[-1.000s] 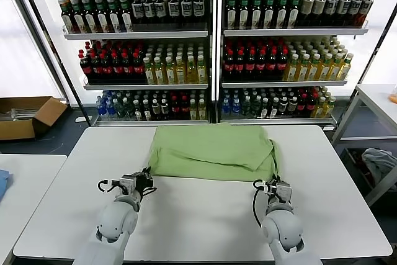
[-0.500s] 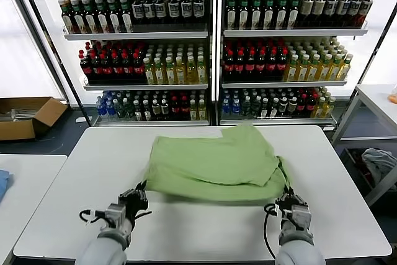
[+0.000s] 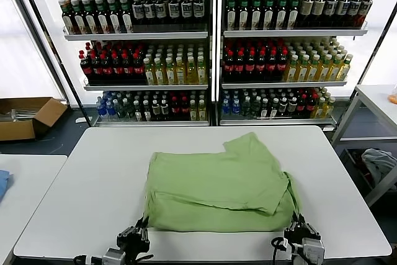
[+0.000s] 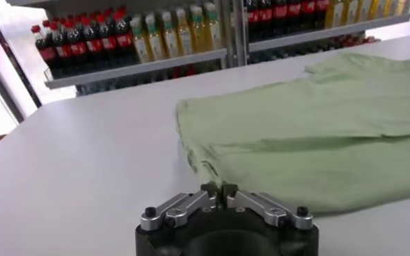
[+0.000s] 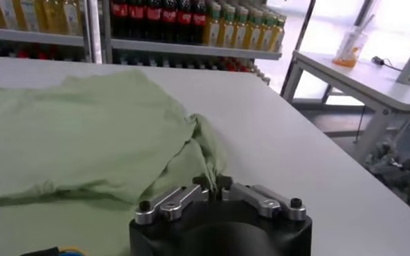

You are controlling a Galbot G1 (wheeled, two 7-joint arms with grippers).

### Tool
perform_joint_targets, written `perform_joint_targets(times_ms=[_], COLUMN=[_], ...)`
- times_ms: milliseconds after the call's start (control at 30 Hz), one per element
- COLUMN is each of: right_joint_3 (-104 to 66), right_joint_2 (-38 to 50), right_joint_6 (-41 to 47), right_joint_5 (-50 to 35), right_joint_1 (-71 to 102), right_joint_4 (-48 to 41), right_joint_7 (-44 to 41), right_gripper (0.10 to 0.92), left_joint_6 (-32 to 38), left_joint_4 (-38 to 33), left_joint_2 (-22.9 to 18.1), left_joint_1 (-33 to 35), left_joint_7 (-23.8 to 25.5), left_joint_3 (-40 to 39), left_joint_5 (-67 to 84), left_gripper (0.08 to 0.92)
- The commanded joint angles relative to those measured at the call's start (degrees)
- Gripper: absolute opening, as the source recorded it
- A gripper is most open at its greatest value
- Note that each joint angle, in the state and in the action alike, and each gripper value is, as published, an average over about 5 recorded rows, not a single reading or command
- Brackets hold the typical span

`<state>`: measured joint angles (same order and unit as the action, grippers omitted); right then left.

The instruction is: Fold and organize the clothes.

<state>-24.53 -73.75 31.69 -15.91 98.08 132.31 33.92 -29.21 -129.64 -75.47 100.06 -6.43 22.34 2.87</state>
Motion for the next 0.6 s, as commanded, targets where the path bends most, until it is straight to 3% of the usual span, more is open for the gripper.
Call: perform_joint_targets(times_ms=[33, 200, 300, 500, 600], right_joint_3=[-3.51, -9.18, -12.02, -14.26, -12.77], right_joint_2=[-0.60, -1.62, -1.03, 2.23, 7.75], right_joint_6=[-1.28, -1.19, -2.60, -9.11, -7.51], right_joint_5=[-0.69, -3.35, -5.61, -8.02, -10.52], right_joint_1=[4.53, 1.44, -3.73, -19.70, -27.14], right_joint_4=[6.84, 9.77, 7.97, -4.04, -11.29], right_joint_7=[1.04, 1.15, -0.23, -10.10, -19.32], right_gripper=[0.365, 0.512, 0.599, 0.766, 0.812], left_joint_6=[0.62, 1.10, 2.23, 5.65, 4.66], left_joint_4=[-7.54, -12.11, -12.45, -3.76, 2.10], left_joint_2=[-2.15, -3.71, -3.53, 0.03, 3.69], left_joint_1=[5.48, 3.09, -2.29, -15.71, -22.72], left_joint_7=[-0.04, 0.37, 1.41, 6.77, 9.83], left_joint_3=[-0.12, 0.90, 2.30, 4.45, 4.22], left_joint_5=[-2.41, -1.87, -1.24, 0.00, 3.78], left_gripper=[0.268, 0.407, 0.494, 0.667, 0.751])
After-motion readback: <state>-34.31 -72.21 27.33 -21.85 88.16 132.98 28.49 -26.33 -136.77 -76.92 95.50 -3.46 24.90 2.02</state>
